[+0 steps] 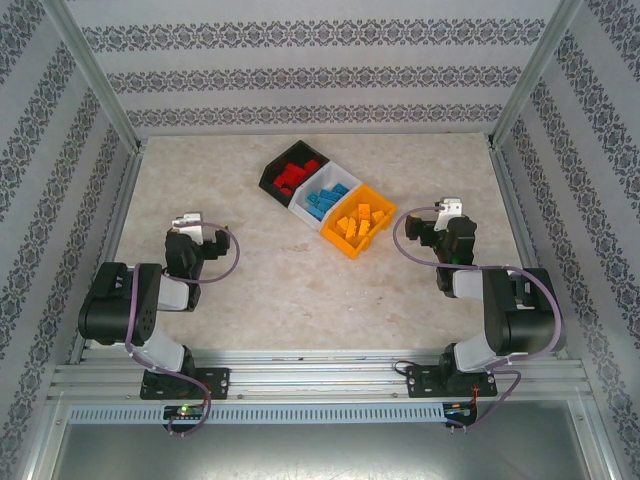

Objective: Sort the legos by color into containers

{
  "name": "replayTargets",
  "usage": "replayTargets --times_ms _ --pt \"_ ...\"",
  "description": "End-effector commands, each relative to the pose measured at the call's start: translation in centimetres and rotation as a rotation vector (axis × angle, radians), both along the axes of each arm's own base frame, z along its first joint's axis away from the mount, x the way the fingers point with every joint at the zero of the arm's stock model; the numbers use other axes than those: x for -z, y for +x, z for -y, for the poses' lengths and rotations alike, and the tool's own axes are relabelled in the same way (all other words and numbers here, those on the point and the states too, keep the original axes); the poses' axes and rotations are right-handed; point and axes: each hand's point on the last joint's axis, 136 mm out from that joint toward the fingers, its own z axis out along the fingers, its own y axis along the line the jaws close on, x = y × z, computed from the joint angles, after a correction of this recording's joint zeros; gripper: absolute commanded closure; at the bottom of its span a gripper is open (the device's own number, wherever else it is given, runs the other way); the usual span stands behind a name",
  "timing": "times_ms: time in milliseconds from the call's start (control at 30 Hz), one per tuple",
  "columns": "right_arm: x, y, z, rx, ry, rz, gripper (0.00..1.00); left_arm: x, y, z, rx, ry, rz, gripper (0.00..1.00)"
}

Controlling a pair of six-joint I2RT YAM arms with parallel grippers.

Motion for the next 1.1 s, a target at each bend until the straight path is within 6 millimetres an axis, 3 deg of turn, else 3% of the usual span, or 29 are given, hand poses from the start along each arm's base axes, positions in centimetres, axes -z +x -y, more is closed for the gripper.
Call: replayTargets --times_ms 0,200,267,300,400,433,467,667,1067 --pt "-0.3 -0.1 -0.6 -0.030 -0.015 0.023 0.02 -0.6 0.8 -0.7 -0.036 -0.008 0.004 0.00" --pt "-0.8 -0.6 -1.3 -0.051 -0.042 0.069 0.02 -0.6 0.9 -0.7 -0.045 0.005 -0.006 0.00" --pt "-1.3 -0.4 -0.7 -0.013 -0.045 0.087 0.02 -0.5 0.9 -0.8 -0.046 0.005 -0.008 0.00" --pt "-0.2 -1.1 0.0 0.028 -0.044 0.058 0.02 -0.6 1.0 -0.7 -0.044 0.004 -0.005 0.00" --pt "0.4 -1.2 1.9 0.148 -0.037 0.022 0.02 -0.5 0.9 -0.7 -0.043 0.003 -0.004 0.00" --pt "0.6 -1.2 1.7 0.137 -0.041 0.016 0.02 -0.6 0.9 -0.7 -0.041 0.003 -0.002 0.00" --pt "-0.4 -0.4 1.5 0.127 -0.041 0.041 0.02 -0.6 0.9 -0.6 -0.037 0.003 -0.003 0.00" --pt "-0.3 0.0 -0.3 0.017 -0.047 0.023 0.02 -0.5 1.1 -0.2 -0.010 0.004 -0.012 0.00" --pt "-0.3 0.0 -0.4 0.011 -0.045 0.023 0.02 -0.5 1.1 -0.2 -0.009 0.005 -0.011 0.00"
